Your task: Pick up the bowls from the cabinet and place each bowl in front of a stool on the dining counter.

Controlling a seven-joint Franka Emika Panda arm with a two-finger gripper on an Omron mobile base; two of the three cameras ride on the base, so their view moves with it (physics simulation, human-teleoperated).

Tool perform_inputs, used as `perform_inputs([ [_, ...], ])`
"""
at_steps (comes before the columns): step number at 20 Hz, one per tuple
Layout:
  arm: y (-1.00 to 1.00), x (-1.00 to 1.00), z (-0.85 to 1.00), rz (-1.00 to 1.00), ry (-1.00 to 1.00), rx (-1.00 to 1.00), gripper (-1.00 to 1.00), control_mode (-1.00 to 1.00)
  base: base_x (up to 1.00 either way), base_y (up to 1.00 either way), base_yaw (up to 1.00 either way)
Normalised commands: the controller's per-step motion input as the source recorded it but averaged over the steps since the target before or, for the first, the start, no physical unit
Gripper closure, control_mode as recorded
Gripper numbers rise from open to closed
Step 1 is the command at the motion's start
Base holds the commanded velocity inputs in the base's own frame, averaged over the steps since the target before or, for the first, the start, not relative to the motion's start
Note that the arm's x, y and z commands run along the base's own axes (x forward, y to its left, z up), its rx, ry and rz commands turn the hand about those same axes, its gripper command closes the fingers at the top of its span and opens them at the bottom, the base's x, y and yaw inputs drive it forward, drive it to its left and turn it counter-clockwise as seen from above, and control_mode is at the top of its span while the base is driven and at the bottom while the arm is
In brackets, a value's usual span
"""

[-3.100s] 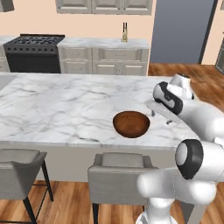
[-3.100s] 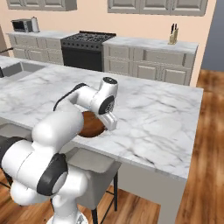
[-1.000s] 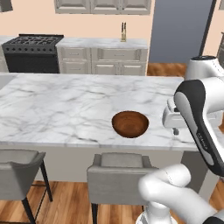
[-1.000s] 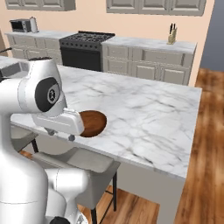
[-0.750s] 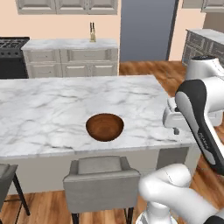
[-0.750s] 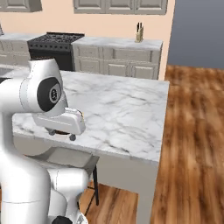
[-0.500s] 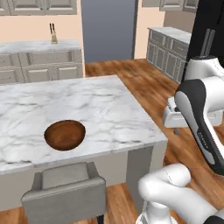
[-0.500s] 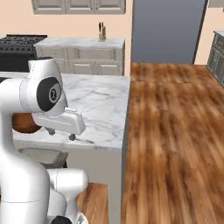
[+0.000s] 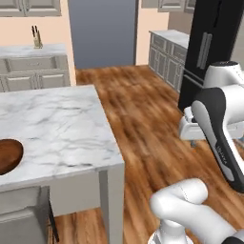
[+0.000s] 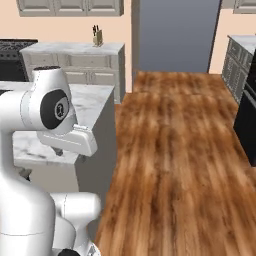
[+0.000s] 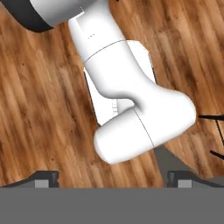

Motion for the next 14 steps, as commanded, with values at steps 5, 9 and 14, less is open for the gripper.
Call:
perform_inputs([
  [5,0.0,0.0,0.0,0.0,0.0,0.0,-1.0,1.0,0.3,-1.0,0.14],
  [9,0.0,0.0,0.0,0.0,0.0,0.0,-1.0,1.0,0.89,-1.0,0.18],
  [14,0.0,0.0,0.0,0.0,0.0,0.0,-1.0,1.0,1.0,-0.91,0.14],
])
